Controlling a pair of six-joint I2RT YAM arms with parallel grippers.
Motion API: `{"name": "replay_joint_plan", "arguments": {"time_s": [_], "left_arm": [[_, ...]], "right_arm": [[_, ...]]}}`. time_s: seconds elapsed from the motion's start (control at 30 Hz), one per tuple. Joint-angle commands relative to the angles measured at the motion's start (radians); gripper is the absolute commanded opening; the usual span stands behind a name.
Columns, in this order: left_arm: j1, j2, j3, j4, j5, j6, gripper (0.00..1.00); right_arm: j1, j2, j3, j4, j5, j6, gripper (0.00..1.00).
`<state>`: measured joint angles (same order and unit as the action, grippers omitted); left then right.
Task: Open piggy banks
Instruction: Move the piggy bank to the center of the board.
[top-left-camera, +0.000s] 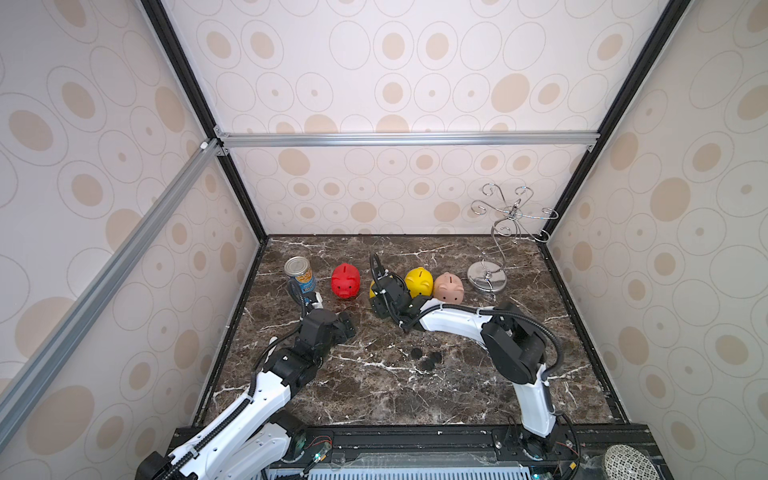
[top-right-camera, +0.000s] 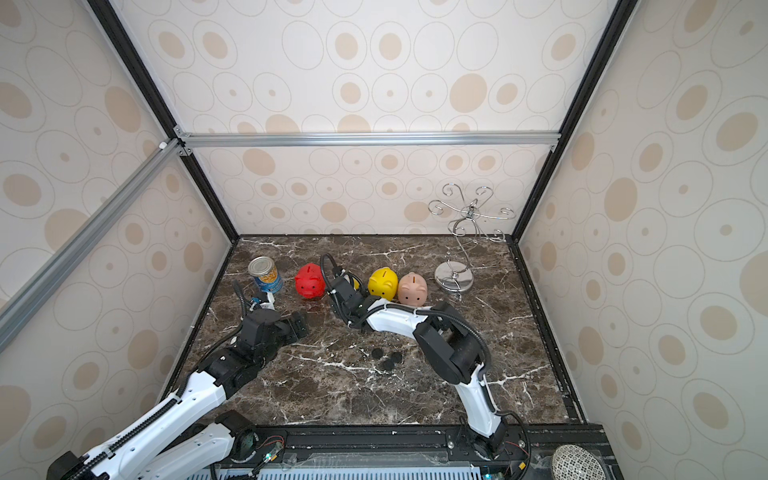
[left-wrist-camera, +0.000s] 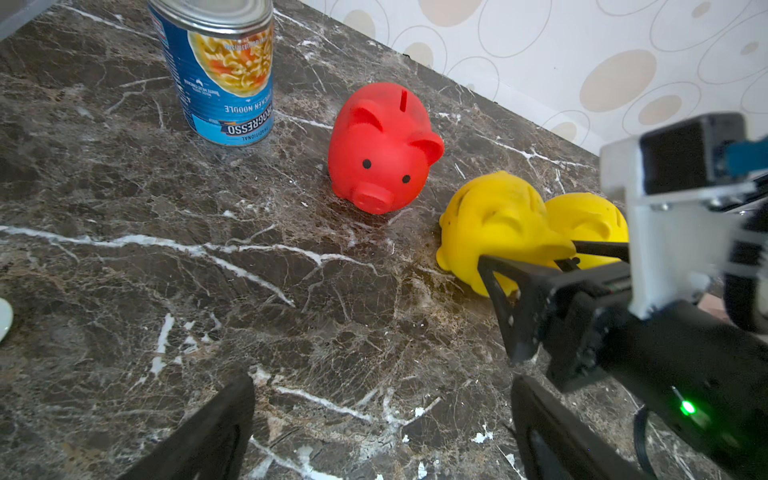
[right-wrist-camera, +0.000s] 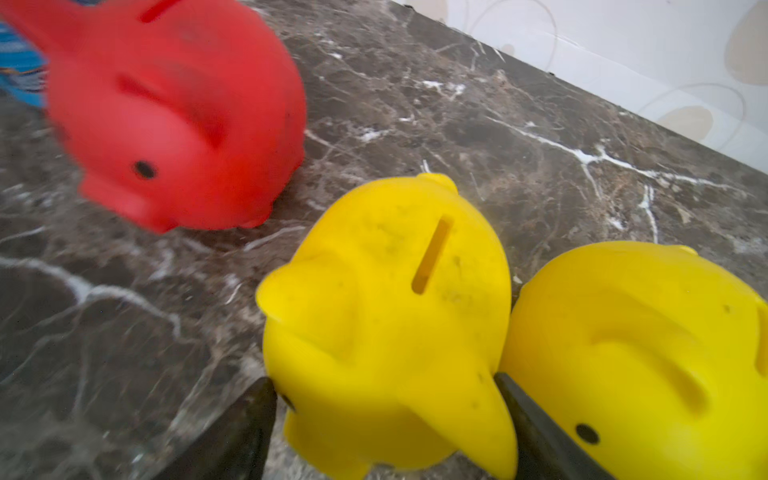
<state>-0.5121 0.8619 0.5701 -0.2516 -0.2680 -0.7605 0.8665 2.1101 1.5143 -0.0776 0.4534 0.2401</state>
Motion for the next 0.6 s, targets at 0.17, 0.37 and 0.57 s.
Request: {"name": "replay_joint_plan", "arguments": {"time_s": [0.17,0.37,0.57], "left_arm": [[0.004,-0.004,0.080,-0.055,-0.022,0.036,0.96],[0.011,0.049,0.164,-0.064,-0.040,0.074,0.98],[0.047,0.147,0.293,-0.055,-0.034,0.127,1.00]], "right_arm": [[-0.017,0.074,0.124,-0.151,0.117,0.076,0.84],[-0.010,-0.034,0.138,-0.176,0.074,0.053,0.95],[0.013,-0.186,0.146,-0.189,0.033,0.003,1.00]]}}
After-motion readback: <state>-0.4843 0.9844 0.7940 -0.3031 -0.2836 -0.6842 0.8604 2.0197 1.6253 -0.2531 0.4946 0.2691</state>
